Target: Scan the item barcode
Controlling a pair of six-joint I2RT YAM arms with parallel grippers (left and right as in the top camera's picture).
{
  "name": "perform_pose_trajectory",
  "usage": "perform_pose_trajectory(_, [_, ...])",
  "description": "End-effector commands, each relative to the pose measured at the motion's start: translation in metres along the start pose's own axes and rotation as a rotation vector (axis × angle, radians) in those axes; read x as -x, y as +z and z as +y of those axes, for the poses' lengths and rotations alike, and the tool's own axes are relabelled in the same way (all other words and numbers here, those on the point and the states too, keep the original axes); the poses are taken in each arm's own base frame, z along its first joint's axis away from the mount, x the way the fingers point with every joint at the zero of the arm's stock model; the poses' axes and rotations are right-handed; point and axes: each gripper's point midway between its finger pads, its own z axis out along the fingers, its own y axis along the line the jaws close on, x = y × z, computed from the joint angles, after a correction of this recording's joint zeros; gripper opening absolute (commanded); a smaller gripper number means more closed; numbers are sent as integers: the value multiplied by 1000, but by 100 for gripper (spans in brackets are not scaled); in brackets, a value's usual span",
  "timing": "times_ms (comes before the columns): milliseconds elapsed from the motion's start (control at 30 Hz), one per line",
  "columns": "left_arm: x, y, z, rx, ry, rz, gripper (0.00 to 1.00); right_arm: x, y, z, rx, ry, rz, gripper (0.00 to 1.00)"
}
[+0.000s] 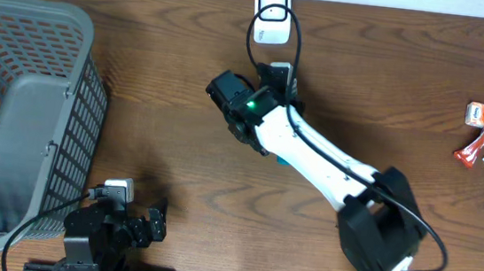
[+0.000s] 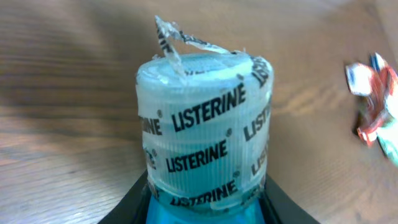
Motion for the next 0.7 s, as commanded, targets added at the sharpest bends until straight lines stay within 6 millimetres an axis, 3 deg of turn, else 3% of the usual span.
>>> perform_pose_trajectory(0, [-1,-1,0,1,8,2,98,43,-40,-20,53,-137,-133,1])
perform_pose_trajectory(100, [-1,-1,0,1,8,2,98,63,-61,-20,56,-452,-230,1])
perform_pose_trajectory(367, [-1,-1,0,1,8,2,98,80,-76,-5,25,-863,-341,1])
perform_pose_trajectory(533, [-1,-1,0,1,8,2,98,103,-109,15,4,-1007,-501,1])
perform_pose_trajectory(667, [-1,-1,0,1,8,2,98,125,-143,18,-106,-1028,-617,1])
